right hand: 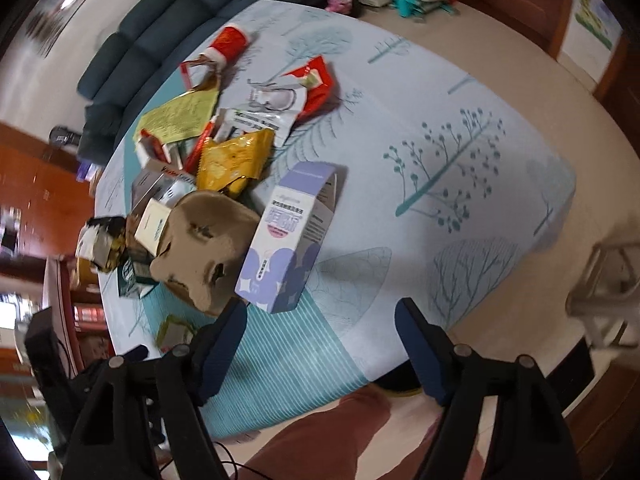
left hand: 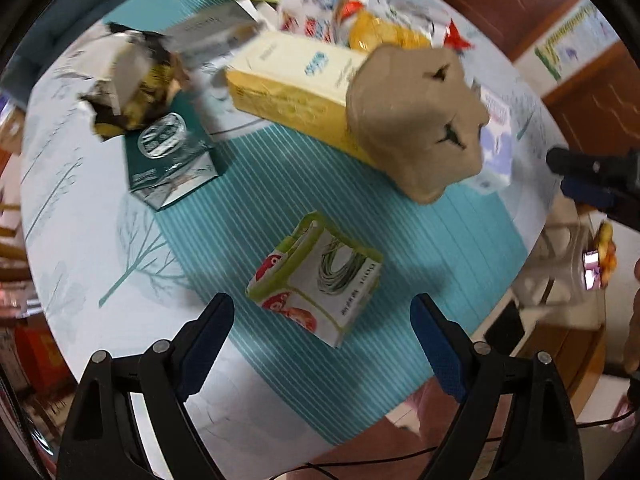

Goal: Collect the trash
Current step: 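Grasp the green-white snack packet with the left tool while the right tool grasps the lavender box, then carry the packet and lavender box over the floor bin with both tools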

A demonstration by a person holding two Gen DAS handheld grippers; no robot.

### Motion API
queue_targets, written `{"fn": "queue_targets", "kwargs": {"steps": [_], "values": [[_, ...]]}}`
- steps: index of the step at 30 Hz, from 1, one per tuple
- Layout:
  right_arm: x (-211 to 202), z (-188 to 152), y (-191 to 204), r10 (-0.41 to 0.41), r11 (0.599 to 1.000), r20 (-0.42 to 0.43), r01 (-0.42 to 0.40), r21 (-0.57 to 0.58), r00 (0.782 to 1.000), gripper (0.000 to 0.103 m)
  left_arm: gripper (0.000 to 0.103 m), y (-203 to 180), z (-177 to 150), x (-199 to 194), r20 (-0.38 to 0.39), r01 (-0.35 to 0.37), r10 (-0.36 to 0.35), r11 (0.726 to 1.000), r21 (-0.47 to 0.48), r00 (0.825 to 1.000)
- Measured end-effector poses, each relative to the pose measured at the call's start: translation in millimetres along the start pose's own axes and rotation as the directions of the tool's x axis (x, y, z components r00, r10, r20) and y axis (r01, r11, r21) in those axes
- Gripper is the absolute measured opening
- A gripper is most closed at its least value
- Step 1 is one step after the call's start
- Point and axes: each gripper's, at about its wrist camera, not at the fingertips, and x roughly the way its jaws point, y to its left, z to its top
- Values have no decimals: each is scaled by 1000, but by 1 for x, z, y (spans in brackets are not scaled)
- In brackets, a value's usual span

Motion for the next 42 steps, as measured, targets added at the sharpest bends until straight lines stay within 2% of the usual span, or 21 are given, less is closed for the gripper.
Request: {"fn": "queue_targets", "kwargs": {"steps": [6, 12, 16, 19, 21, 22, 23, 30, 35, 42], "values": [[18, 6, 8, -13, 997, 1, 13, 73, 1000, 76, 86, -2, 8, 20, -40, -21, 24, 997, 72, 999], [33, 21, 14, -34, 992, 7, 33, 121, 999, 66, 58, -12, 12, 22, -17, -61, 64, 992, 113, 998], [41, 33, 16, -40, 986, 8, 38, 161, 999, 64, 28, -5, 18, 13, -13, 3, -2, 995, 96, 1000], [50, 40, 18, -59, 983, -6, 60, 175, 998, 61, 20, -2, 20, 6, 5, -22, 22, 995, 98, 1000], [60, 44, 21, -71, 981, -34, 76, 176, 997, 53, 19, -4, 22, 4, 18, -33, 32, 995, 98, 999], [62, 44, 23, -79, 981, -41, 85, 175, 996, 52, 18, -2, 23, 1, 26, -35, 33, 995, 94, 999], [61, 45, 25, -92, 981, -36, 97, 166, 995, 44, 18, 0, 23, -2, 33, -32, 29, 996, 88, 999], [57, 41, 23, -106, 981, -52, 113, 155, 993, 39, 18, 34, 34, -42, 90, 9, -12, 1000, 25, 996], [36, 31, 19, -125, 988, -33, 128, 87, 992, 35, 18, 31, 35, -64, 129, 35, -36, 999, 10, 991], [-8, 16, 11, -116, 993, 27, 117, -32, 993, 35, 18, 4, 15, -68, 166, 46, -44, 999, -12, 985]]}}
